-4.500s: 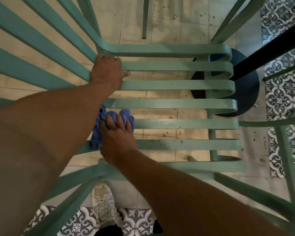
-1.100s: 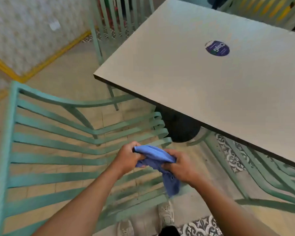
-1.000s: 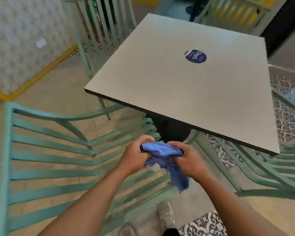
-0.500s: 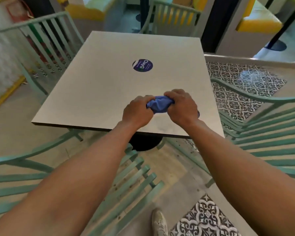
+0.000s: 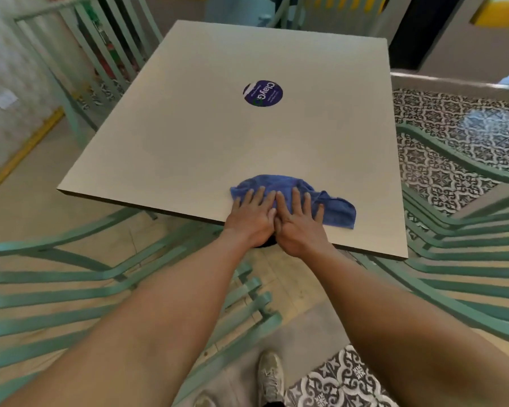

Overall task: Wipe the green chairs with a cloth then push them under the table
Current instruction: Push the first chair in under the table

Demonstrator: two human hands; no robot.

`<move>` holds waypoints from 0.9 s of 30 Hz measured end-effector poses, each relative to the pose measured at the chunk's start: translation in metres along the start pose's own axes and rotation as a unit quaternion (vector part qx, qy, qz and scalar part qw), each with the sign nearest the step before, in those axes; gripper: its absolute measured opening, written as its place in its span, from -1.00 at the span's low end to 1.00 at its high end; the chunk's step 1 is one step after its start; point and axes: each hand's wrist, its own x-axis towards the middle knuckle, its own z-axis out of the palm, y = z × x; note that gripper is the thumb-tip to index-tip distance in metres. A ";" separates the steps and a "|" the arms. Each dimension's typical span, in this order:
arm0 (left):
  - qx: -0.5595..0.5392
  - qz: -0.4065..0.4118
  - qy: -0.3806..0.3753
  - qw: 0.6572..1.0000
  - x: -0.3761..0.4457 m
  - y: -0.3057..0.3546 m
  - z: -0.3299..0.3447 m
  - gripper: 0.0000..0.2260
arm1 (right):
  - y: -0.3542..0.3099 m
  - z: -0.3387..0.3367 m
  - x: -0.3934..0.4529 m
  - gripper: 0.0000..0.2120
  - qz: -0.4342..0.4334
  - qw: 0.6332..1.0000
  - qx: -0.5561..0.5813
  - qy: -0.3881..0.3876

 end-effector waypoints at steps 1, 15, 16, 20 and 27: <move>-0.004 -0.002 -0.005 1.000 0.000 -0.001 0.003 -0.52 | 0.003 0.003 0.002 -0.44 0.000 1.000 -0.001 0.000; 0.072 -0.105 -0.095 0.987 -0.174 -0.140 -0.034 -0.53 | -0.086 -0.015 -0.023 -0.33 0.052 0.994 -0.075 0.057; 0.078 -0.124 -0.102 0.984 -0.195 -0.157 -0.035 -0.52 | -0.110 -0.009 -0.034 -0.33 0.012 0.995 -0.071 0.066; 0.102 -0.174 -0.124 0.972 -0.276 -0.222 -0.042 -0.48 | -0.215 0.031 -0.090 -0.35 -0.072 0.997 0.014 -0.005; 0.119 -0.153 -0.145 0.970 -0.395 -0.305 -0.050 -0.42 | -0.360 0.121 -0.203 -0.41 -0.065 0.984 0.100 -0.133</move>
